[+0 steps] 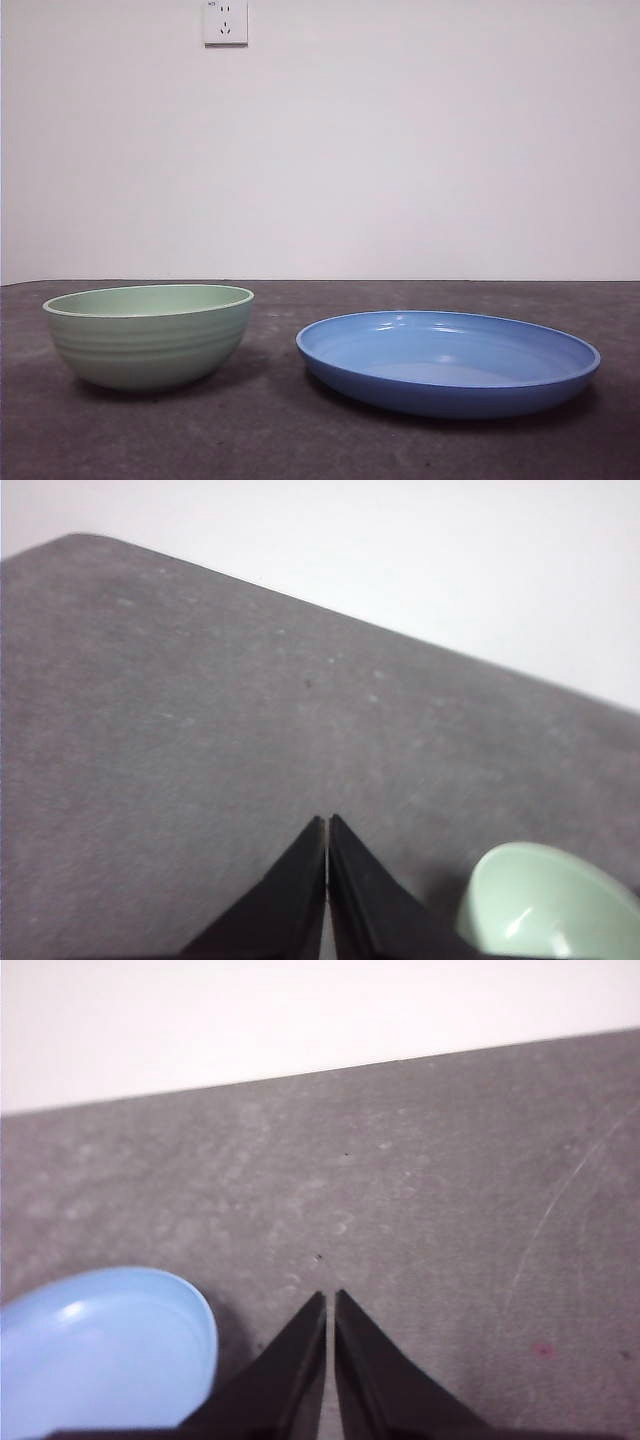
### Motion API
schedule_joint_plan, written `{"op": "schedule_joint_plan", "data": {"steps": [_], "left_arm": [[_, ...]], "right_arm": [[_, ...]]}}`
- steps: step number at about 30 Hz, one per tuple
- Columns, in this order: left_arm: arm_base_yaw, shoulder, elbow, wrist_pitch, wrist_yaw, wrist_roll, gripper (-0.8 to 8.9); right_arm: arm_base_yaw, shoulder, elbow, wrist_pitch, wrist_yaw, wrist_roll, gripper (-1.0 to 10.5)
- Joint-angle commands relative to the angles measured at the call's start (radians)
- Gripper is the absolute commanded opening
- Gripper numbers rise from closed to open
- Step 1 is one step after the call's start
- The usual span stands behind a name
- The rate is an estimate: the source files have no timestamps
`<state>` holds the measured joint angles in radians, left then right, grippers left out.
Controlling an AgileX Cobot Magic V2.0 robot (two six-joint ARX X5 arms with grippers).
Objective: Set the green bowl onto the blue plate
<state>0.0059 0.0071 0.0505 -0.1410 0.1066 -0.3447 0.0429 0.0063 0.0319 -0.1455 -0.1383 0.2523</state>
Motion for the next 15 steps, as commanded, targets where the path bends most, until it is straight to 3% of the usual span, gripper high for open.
{"op": "schedule_joint_plan", "data": {"steps": [1,8,15], "left_arm": [[0.0,0.01,0.061,0.046,0.003,-0.099,0.07],[0.0,0.135,0.192,0.059,0.012,-0.2,0.07],[0.0,0.318,0.385,0.056,0.145,-0.251,0.08]], "right_arm": [[-0.001,-0.002,0.061,0.02,0.001,0.114,0.1],[-0.001,0.062,0.229,0.017,0.008,0.187,0.1],[0.001,0.217,0.433,-0.045,-0.018,0.186,0.1]]}}
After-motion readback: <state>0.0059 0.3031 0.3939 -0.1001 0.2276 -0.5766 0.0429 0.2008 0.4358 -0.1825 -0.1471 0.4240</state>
